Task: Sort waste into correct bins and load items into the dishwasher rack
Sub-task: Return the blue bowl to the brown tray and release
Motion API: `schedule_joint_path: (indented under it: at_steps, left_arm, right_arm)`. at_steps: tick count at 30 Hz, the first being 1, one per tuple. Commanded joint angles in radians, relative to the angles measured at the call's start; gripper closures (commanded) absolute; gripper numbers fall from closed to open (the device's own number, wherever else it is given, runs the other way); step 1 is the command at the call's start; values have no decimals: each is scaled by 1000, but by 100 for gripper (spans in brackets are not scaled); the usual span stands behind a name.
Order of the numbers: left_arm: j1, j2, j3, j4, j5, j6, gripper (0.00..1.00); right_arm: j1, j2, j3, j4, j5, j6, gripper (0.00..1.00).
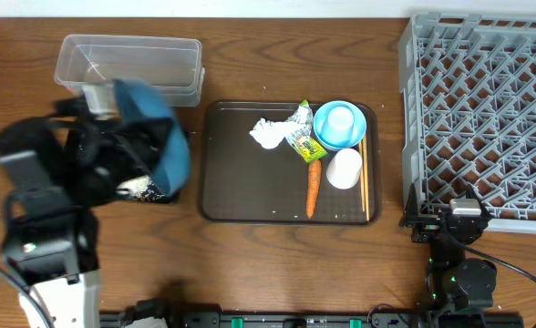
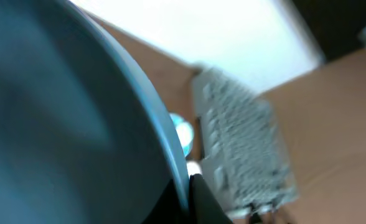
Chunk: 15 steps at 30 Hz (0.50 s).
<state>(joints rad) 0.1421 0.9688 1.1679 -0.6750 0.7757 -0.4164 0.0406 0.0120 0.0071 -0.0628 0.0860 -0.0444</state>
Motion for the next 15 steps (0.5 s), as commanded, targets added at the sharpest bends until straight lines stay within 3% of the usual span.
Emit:
schedule_joint_path:
  at_steps: [1, 9, 15]
  left_arm:
    - [-181, 19, 14, -18, -275, 103, 94]
    - [-682, 163, 14, -32, -688, 97, 94]
    - [-877, 367, 14, -32, -958, 45, 94]
  right_arm:
    - [-5, -5, -2, -3, 3, 10, 1]
    - [-5, -5, -2, -3, 3, 10, 1]
    - [-5, -5, -2, -3, 3, 10, 1]
